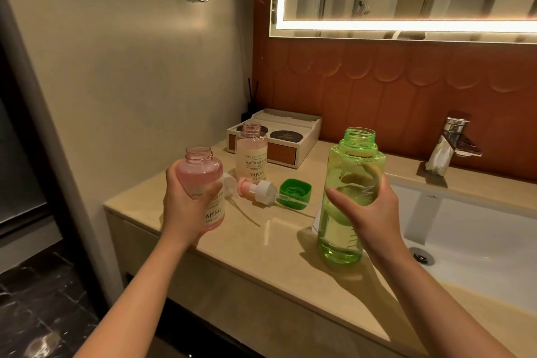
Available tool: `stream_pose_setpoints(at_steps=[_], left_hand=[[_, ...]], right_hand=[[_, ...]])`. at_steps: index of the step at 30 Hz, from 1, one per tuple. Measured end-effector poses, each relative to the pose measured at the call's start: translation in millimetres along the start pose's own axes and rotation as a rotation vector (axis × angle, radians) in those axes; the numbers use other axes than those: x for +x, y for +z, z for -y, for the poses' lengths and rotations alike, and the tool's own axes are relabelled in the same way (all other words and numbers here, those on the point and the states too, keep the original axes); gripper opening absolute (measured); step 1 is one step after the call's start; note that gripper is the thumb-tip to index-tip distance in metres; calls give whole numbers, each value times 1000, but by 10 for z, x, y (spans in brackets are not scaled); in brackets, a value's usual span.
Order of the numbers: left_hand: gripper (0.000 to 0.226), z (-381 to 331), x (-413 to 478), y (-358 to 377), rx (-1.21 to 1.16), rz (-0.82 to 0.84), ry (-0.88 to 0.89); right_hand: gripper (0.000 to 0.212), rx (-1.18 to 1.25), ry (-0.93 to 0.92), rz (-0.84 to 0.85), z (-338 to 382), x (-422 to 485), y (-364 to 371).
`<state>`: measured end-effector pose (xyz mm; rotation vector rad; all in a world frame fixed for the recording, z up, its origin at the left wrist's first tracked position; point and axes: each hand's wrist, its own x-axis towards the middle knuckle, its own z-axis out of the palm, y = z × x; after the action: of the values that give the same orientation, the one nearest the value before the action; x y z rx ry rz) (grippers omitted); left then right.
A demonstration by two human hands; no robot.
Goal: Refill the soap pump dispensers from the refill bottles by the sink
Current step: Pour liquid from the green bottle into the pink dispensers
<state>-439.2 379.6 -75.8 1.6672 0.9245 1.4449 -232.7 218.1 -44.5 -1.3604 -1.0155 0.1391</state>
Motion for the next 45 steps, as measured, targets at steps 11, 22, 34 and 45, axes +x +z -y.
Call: stream_pose_setpoints(at_steps=[11, 22, 34, 45], left_hand=[[68, 240, 518, -31, 65, 9, -93], [97, 259, 728, 64, 254, -71, -171], [65, -197, 391, 648, 479, -11, 426], [108, -54, 969, 1154, 129, 29, -298]], right_hand=[[69, 12, 3, -5, 40, -15, 24], [71, 16, 7, -1, 63, -65, 5], [57, 31, -4, 10, 7, -52, -24], [63, 40, 2, 23, 1, -45, -39]])
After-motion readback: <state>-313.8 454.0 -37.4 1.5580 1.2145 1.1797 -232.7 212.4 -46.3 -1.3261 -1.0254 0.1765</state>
